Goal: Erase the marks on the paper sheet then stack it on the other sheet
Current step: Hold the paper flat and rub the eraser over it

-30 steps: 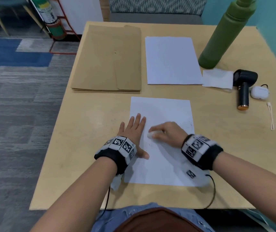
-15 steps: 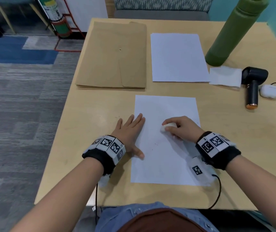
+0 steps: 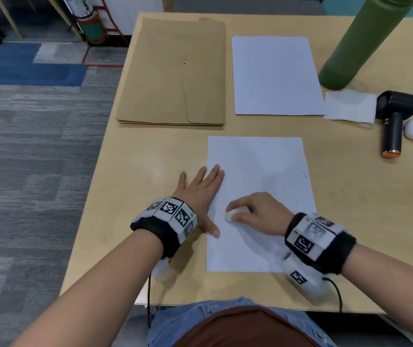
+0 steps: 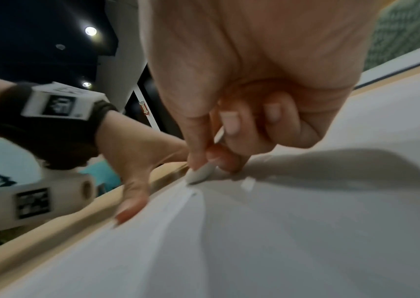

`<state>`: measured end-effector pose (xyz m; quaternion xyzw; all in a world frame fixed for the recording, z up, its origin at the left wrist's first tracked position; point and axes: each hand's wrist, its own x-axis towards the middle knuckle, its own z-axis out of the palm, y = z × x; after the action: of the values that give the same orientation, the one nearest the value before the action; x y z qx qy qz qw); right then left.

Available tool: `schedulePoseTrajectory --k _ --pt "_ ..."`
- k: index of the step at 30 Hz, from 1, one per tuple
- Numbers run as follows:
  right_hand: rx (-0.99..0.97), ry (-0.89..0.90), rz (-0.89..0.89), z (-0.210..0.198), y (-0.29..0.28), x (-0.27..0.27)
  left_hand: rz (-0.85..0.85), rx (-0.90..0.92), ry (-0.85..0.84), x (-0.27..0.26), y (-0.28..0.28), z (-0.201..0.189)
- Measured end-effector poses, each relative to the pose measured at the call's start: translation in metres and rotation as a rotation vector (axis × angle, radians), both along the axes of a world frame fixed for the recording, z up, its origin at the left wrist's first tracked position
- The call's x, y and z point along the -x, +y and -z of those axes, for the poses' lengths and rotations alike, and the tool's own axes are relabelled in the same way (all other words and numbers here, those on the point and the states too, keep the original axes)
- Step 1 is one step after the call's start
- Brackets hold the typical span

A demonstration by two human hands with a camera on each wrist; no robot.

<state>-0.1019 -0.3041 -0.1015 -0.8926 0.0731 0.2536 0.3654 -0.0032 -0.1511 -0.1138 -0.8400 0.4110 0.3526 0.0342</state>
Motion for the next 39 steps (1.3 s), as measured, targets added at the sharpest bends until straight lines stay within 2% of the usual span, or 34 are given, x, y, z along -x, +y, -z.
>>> schedulePoseTrajectory --k 2,6,7,11,14,15,19,21,24,26,27,31,36,37,39 --pt "0.026 -0.027 0.013 -0.002 -0.006 -0.017 -0.005 0.0 0.01 0.0 0.0 -0.002" --pt "0.036 -0.16 0.331 0.006 -0.009 -0.042 0.007 -0.028 -0.003 0.0 -0.002 -0.004" --pt "0.026 -0.163 0.352 0.007 -0.007 -0.037 0.008 -0.032 -0.004 0.0 -0.002 -0.004" --pt "-0.01 -0.068 0.124 0.004 0.003 0.009 0.004 -0.033 -0.011 0.001 -0.002 -0.004" --pt "0.044 -0.008 -0.017 0.004 -0.003 0.004 0.005 -0.042 -0.013 0.001 -0.003 -0.004" --pt "0.058 -0.035 0.001 0.004 -0.005 -0.006 0.004 -0.045 -0.012 0.001 -0.003 -0.004" --pt "0.013 -0.147 0.304 0.009 -0.006 -0.028 -0.001 -0.039 -0.015 0.0 -0.003 -0.005" --pt "0.001 -0.146 0.267 0.011 -0.001 -0.01 0.002 -0.032 -0.025 0.001 -0.003 -0.004" --pt "-0.016 -0.056 0.095 0.009 0.002 0.023 0.001 -0.028 -0.029 0.001 -0.003 -0.003" --pt "0.018 -0.017 -0.006 0.005 -0.002 0.018 0.005 -0.025 -0.022 0.001 -0.002 -0.002" --pt "0.046 -0.033 -0.01 0.003 -0.004 0.009 0.007 -0.024 -0.017 0.001 -0.002 -0.002" --pt "0.043 -0.136 0.248 0.005 0.001 -0.015 0.008 -0.041 -0.022 0.0 -0.002 -0.003" --pt "-0.044 -0.02 0.051 0.008 0.002 0.026 0.001 -0.027 -0.01 0.001 -0.001 -0.003" --pt "-0.094 -0.011 0.104 0.009 -0.002 0.028 0.0 -0.023 0.001 0.002 -0.001 -0.005" --pt "-0.303 -0.053 0.395 0.007 -0.012 0.024 -0.014 -0.014 0.028 0.001 -0.002 -0.011"
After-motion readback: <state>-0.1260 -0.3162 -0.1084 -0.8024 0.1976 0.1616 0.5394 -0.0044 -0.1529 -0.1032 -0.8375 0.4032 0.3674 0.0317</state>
